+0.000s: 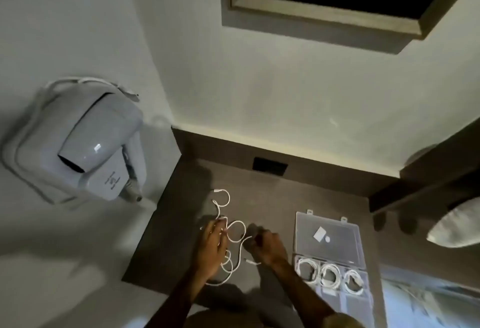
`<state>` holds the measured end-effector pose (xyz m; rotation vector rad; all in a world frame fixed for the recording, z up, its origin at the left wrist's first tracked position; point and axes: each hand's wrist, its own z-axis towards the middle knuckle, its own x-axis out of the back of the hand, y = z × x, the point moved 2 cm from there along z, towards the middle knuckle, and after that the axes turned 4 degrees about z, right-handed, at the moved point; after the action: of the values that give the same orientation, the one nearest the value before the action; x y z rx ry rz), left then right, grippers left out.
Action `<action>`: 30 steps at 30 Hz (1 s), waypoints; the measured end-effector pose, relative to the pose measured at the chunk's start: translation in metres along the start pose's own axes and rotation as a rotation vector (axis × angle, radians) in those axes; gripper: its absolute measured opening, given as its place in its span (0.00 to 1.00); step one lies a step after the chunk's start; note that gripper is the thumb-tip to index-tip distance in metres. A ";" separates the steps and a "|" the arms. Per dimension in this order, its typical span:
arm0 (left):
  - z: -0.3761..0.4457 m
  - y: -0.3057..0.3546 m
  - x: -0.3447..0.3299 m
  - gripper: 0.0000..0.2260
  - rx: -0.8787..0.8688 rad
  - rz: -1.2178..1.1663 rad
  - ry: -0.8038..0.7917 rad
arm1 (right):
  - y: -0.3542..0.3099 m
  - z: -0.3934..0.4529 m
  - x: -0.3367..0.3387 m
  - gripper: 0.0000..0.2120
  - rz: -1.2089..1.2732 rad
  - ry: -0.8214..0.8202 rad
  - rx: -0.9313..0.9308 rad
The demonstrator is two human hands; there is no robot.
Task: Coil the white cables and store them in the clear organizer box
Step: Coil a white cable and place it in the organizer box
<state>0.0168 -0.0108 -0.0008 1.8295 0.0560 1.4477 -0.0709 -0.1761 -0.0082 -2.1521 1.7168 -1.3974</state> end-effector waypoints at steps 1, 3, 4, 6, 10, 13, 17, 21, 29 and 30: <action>-0.004 -0.009 -0.001 0.24 0.039 -0.029 -0.019 | 0.000 0.002 -0.012 0.20 0.028 0.000 -0.033; -0.013 -0.020 0.005 0.24 0.115 -0.065 0.007 | -0.006 0.000 -0.027 0.18 0.089 0.041 -0.056; -0.017 -0.023 0.008 0.23 0.149 -0.077 -0.002 | -0.010 -0.003 -0.033 0.18 0.100 0.048 -0.079; -0.017 -0.030 0.012 0.19 0.176 -0.088 -0.012 | -0.013 -0.001 -0.046 0.18 0.103 0.044 -0.134; -0.007 -0.043 0.021 0.14 0.169 -0.090 0.015 | -0.009 0.005 -0.057 0.18 0.120 0.107 -0.199; 0.005 -0.048 0.029 0.12 0.152 -0.110 0.070 | -0.002 0.008 -0.050 0.13 0.192 0.165 -0.178; 0.020 -0.045 0.030 0.16 0.059 -0.191 0.026 | 0.003 -0.001 -0.025 0.05 0.239 0.270 -0.073; 0.038 -0.035 0.022 0.27 -0.071 -0.289 -0.245 | -0.001 -0.023 0.004 0.08 0.332 0.263 0.061; 0.057 -0.008 0.010 0.07 -0.274 -0.331 -0.347 | -0.031 -0.053 0.062 0.06 0.453 0.261 0.283; 0.057 -0.009 0.011 0.05 -0.266 -0.342 -0.344 | -0.030 -0.051 0.064 0.06 0.465 0.293 0.268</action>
<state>0.0718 -0.0306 0.0005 1.7229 0.0033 0.8506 -0.0841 -0.1923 0.0765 -1.3529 1.8295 -1.7299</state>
